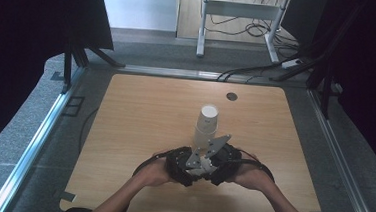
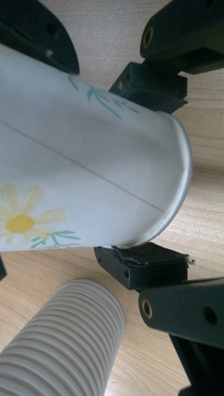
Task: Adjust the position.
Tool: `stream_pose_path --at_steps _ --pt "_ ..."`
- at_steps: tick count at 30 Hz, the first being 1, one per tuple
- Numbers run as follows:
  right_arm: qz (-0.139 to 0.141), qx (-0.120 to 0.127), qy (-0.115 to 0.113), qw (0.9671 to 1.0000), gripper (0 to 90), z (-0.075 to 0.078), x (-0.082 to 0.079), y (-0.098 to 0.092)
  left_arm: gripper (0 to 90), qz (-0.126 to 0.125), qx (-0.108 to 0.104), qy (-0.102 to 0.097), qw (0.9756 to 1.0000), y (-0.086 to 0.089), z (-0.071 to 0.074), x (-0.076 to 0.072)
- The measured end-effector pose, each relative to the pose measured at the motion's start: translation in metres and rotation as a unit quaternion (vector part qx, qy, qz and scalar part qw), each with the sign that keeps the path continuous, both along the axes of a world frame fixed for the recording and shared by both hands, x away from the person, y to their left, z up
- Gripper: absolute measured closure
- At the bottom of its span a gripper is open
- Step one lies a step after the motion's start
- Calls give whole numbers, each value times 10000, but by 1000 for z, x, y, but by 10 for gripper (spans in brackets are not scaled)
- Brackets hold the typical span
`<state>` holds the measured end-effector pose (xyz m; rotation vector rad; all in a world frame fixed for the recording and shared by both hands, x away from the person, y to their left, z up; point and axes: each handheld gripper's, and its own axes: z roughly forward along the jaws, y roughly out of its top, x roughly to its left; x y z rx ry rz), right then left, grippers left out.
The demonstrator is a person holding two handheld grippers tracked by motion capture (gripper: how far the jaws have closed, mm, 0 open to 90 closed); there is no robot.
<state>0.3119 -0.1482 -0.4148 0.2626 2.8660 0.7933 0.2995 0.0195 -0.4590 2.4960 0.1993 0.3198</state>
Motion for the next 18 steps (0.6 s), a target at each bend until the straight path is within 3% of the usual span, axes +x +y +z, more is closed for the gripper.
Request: stream_pose_path --at_steps 14,18 --pt "86 -32 57 9999 326 -1 -1 -1 342 -19 45 26 10000 -1 -1 1" --pt "85 -60 100 9999 348 -1 -2 0 297 -59 15 51 10000 0 -1 1"
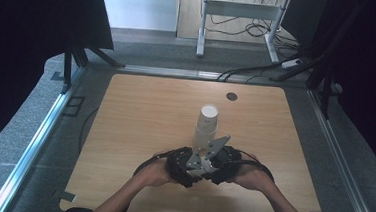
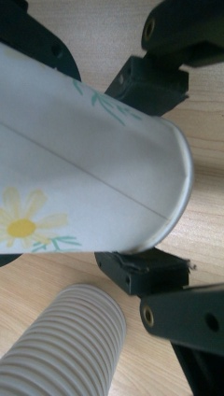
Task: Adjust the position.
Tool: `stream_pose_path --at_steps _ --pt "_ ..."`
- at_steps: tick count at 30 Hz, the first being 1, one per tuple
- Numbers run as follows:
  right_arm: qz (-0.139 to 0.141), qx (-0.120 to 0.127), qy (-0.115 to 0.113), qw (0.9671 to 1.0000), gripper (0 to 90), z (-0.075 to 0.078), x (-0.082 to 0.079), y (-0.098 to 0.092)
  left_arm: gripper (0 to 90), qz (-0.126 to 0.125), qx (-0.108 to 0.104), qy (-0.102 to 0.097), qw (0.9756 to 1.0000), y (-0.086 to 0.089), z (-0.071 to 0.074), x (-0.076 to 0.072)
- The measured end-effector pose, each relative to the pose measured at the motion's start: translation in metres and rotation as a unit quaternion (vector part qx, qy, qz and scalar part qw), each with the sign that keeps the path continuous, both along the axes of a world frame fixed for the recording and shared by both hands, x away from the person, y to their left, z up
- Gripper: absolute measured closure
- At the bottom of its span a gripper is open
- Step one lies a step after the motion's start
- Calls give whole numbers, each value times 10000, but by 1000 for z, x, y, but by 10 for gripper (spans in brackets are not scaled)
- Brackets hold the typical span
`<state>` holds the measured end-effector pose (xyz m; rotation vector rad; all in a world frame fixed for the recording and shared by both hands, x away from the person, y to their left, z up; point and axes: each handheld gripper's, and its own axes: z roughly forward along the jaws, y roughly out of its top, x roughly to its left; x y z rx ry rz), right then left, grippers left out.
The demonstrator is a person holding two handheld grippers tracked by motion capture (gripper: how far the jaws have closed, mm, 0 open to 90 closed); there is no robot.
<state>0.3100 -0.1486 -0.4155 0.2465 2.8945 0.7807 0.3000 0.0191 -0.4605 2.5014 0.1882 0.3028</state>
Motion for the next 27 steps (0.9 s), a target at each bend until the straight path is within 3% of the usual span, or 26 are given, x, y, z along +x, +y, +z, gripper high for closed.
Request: stream_pose_path --at_steps 7,11,13,14,17,22,23,27 --pt "-26 221 74 9997 354 3 0 -6 181 52 -409 160 9990 8 3 2" --pt "-29 462 93 9989 357 8 0 -12 143 164 -854 301 9958 16 6 4" --pt "-23 521 90 9986 357 8 0 -14 140 163 -930 314 9950 18 7 4" --pt "0 677 96 9977 358 10 -1 -17 140 155 -1110 337 9931 23 10 5" --pt "-1 895 118 9959 360 11 -1 -21 138 147 -1386 388 9895 28 12 4" --pt "-17 1218 177 9924 361 12 -2 -28 137 90 -1644 385 9856 34 15 2" --pt "-34 1388 180 9901 362 12 -2 -32 136 71 -1823 413 9823 37 16 1" --pt "-21 1724 187 9849 363 11 -3 -39 137 13 -2091 430 9769 42 18 -1"
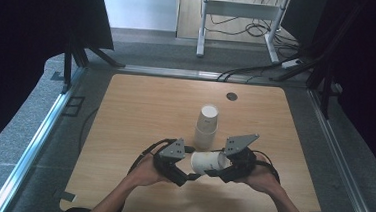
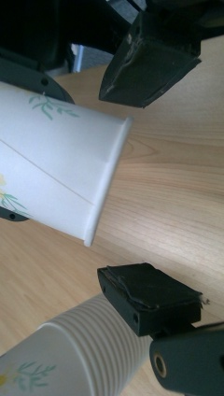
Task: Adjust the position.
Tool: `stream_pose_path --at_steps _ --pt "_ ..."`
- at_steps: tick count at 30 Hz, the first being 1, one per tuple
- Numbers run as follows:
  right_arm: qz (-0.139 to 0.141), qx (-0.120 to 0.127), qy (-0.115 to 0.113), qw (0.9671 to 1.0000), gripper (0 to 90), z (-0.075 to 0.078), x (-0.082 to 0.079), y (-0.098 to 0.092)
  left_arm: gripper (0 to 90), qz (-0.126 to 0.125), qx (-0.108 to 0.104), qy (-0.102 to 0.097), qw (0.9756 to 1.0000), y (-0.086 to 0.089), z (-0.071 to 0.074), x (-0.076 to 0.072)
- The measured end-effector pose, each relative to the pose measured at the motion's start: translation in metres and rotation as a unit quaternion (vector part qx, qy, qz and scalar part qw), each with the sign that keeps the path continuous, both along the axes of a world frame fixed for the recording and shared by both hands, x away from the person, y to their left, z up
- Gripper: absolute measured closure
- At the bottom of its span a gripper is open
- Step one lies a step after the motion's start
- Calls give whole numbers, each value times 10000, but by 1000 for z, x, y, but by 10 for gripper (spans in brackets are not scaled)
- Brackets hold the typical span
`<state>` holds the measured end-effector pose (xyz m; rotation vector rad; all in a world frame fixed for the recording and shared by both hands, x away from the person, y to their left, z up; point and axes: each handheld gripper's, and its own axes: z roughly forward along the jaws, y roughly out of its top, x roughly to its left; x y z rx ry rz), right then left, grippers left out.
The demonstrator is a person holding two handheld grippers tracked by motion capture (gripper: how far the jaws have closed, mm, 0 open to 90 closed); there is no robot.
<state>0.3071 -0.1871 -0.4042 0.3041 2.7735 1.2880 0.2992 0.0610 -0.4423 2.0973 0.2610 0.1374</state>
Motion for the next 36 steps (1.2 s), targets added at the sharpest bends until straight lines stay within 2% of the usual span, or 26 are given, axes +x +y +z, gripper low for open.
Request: stream_pose_path --at_steps 8,16,24,29,36 --pt "60 508 -17 9987 364 -6 -3 -8 139 -64 -347 44 9994 4 1 -1" --pt "116 1007 41 9948 364 -16 -5 -15 147 -246 -635 109 9976 7 -2 -2" --pt "192 1216 59 9924 365 -22 -7 -17 160 -353 -802 175 9960 7 -6 -2" --pt "266 1396 128 9898 365 -26 -7 -20 177 -473 -940 223 9942 8 -8 -2" --pt "335 1508 198 9878 365 -27 -7 -22 231 -537 -986 207 9935 8 -10 -3"
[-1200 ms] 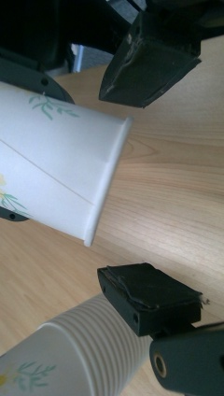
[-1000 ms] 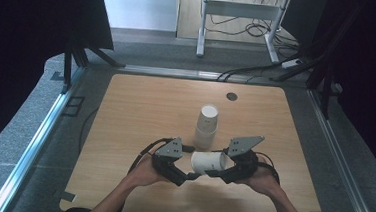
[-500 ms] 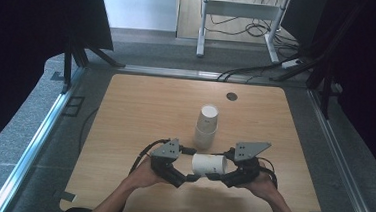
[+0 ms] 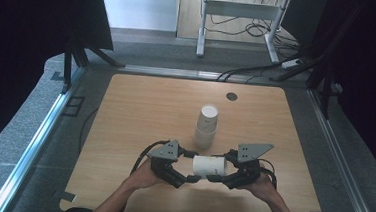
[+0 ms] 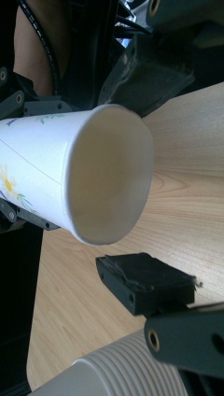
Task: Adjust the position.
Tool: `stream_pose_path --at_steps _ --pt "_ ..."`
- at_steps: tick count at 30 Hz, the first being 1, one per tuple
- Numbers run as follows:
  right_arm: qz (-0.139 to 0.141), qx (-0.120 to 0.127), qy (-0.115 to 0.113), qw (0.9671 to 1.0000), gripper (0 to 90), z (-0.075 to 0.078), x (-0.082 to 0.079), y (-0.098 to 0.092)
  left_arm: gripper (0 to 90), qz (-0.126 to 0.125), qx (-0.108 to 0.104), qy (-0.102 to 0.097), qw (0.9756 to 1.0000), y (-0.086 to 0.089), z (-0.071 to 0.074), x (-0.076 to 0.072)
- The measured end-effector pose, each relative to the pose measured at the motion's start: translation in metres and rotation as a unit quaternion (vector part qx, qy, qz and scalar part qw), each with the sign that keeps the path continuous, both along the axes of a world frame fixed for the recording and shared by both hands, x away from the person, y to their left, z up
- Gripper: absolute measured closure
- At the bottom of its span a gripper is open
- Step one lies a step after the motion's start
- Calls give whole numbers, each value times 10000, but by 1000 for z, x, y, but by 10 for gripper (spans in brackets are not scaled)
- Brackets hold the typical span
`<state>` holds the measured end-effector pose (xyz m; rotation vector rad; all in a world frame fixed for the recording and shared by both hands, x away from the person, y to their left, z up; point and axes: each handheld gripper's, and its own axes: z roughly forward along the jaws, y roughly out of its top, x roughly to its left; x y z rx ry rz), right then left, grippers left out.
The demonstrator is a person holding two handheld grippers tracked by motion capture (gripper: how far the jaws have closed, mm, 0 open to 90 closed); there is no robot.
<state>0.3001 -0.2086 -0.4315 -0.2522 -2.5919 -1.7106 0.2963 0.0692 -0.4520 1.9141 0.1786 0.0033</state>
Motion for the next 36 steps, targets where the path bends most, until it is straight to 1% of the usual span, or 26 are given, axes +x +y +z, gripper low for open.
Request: stream_pose_path --at_steps 5,18,29,34,35,36 --pt "10 -5 20 10000 364 -1 1 1 300 -28 -13 -19 10000 0 0 0" --pt "4 -48 73 10000 365 -3 3 1 362 3 12 -63 10000 1 -2 -1" --pt "8 -143 67 9999 355 -4 4 2 372 31 92 -111 9999 2 -2 -1" --pt "-12 -213 53 9998 310 -4 4 2 372 44 144 -107 9998 3 0 0" --pt "-12 -213 53 9998 310 -4 4 2 372 46 169 -108 9998 3 0 0" --pt "-57 -241 37 9997 291 -3 4 2 371 60 235 -118 9996 3 1 0"
